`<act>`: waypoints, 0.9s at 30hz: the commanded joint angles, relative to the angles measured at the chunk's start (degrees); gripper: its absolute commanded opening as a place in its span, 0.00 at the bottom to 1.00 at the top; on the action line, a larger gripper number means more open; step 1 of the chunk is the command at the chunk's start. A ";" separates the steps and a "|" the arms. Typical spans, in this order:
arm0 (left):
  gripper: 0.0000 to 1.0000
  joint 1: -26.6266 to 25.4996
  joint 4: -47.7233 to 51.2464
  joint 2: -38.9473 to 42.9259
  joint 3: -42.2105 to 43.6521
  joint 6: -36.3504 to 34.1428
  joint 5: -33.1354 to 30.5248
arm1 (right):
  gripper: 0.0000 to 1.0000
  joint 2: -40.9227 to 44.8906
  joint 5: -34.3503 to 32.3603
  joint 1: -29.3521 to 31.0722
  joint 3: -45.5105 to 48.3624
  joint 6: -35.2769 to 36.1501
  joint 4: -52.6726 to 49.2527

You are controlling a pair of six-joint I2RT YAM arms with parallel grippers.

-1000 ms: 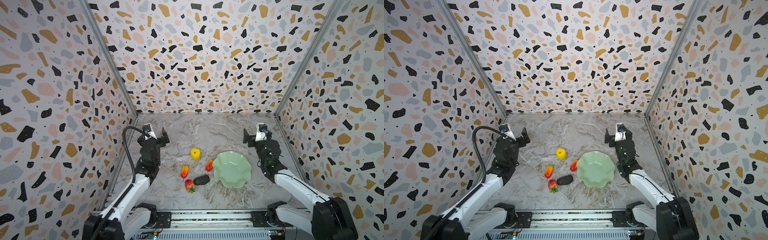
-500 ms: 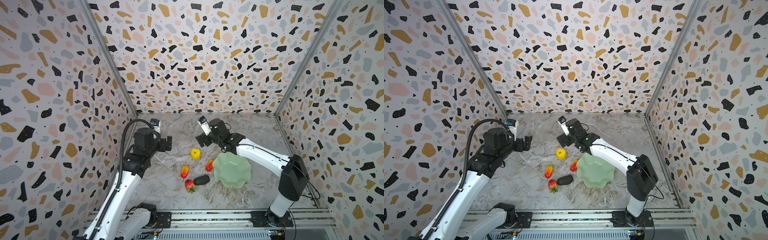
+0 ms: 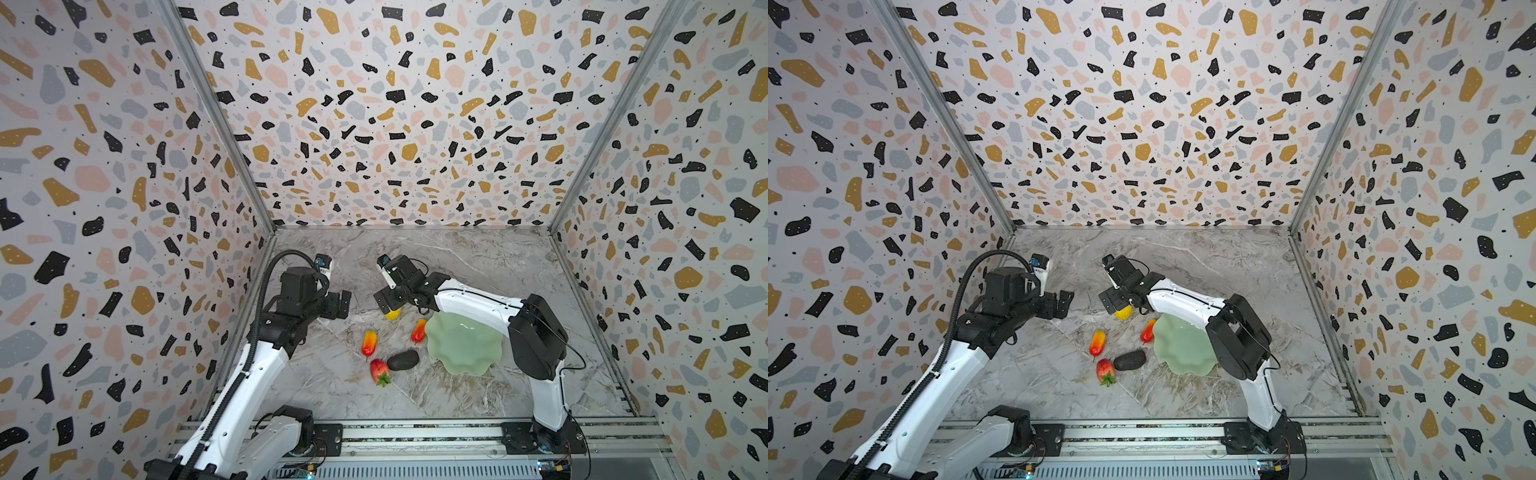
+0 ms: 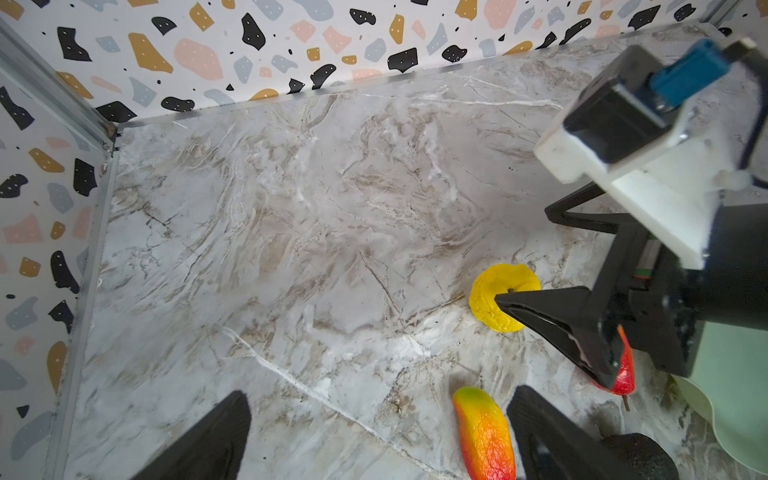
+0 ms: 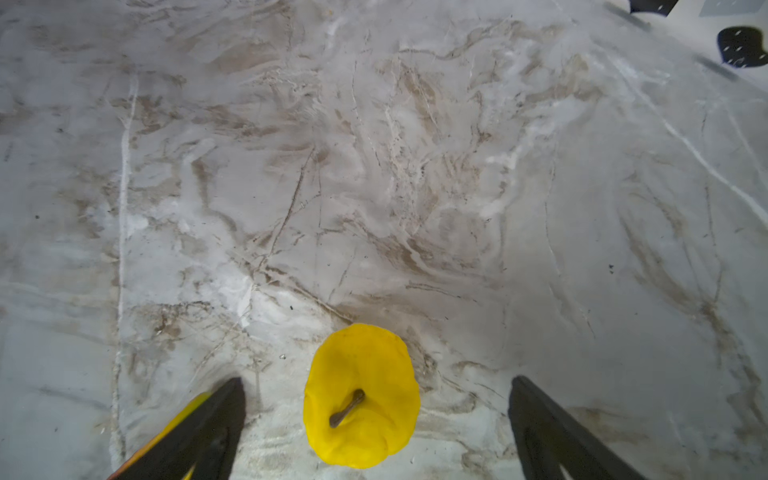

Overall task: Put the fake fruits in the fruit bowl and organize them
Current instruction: 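Raise both arms and lower the right gripper onto the yellow apple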

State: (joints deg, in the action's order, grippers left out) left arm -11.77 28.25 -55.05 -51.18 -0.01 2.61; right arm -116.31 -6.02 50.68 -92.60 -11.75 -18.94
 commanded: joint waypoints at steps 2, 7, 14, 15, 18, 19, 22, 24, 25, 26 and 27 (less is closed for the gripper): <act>1.00 0.07 -2.19 1.08 0.64 -0.69 -1.10 | 0.96 -1.88 1.01 -0.27 -3.79 -2.17 -1.89; 1.00 0.56 -2.36 0.71 0.73 -0.60 -0.95 | 0.89 -3.60 2.22 -0.42 -3.58 -3.49 -1.42; 1.00 0.87 -2.76 0.61 0.90 -0.55 -0.59 | 0.83 -4.71 2.86 -0.48 -2.06 -5.00 -0.75; 1.00 0.87 -2.71 0.62 0.90 -0.60 -0.59 | 0.82 -4.80 2.94 -0.45 -1.91 -5.18 -0.62; 1.00 0.96 -2.84 0.63 0.99 -0.58 -0.59 | 0.82 -4.76 3.34 -0.53 -1.45 -5.39 -0.36; 1.00 0.96 -2.79 0.63 0.99 -0.55 -0.59 | 0.82 -4.80 3.38 -0.50 -1.30 -5.49 -0.24; 1.00 1.05 -2.87 0.64 1.08 -0.59 -0.60 | 0.82 -4.80 3.45 -0.50 -0.53 -5.81 0.09; 1.00 1.18 -2.95 0.55 1.08 -0.54 -0.46 | 0.82 -4.79 3.47 -0.54 0.06 -6.05 0.43; 1.00 1.22 -3.01 0.38 1.08 -0.59 -0.42 | 0.82 -4.81 3.47 -0.54 0.29 -6.25 0.64; 1.00 1.27 -2.98 0.31 1.08 -0.60 -0.26 | 0.82 -4.80 3.40 -0.49 0.60 -6.36 0.85; 0.99 1.32 -2.95 0.22 1.08 -0.59 -0.16 | 0.80 -4.70 3.45 -0.53 0.95 -6.52 1.22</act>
State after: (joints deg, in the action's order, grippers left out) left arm -10.92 27.75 -54.72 -50.87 -0.03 2.42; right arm -121.23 -2.76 50.30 -92.62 -17.10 -18.39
